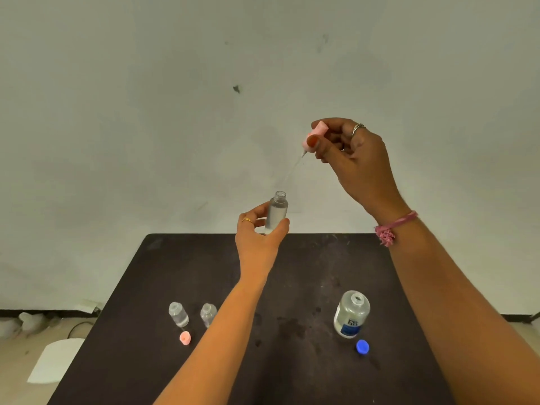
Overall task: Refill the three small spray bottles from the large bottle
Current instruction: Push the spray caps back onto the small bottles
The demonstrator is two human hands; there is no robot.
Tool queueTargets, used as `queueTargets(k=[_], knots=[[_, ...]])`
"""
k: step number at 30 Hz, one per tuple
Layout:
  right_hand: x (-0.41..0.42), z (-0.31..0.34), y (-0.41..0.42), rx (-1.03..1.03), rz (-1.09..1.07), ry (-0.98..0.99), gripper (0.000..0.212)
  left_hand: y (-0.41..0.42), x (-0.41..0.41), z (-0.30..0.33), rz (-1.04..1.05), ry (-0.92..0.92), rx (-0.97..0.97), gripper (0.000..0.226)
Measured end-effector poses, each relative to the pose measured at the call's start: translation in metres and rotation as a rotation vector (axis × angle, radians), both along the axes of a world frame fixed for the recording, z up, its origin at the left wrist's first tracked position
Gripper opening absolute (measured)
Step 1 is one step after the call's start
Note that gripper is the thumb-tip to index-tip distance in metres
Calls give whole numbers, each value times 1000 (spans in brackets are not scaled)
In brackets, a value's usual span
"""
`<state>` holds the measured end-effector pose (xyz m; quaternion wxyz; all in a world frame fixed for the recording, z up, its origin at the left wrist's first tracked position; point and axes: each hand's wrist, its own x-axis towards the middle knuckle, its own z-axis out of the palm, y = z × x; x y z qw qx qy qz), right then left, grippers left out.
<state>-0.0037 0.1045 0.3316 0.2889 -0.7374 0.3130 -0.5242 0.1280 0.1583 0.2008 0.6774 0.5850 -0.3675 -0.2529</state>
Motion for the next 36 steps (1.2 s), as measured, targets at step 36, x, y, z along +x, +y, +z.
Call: queueTargets(k=[36], knots=[[45, 56, -8, -70, 52, 398, 26, 5, 22, 84, -13, -3, -172, 40]])
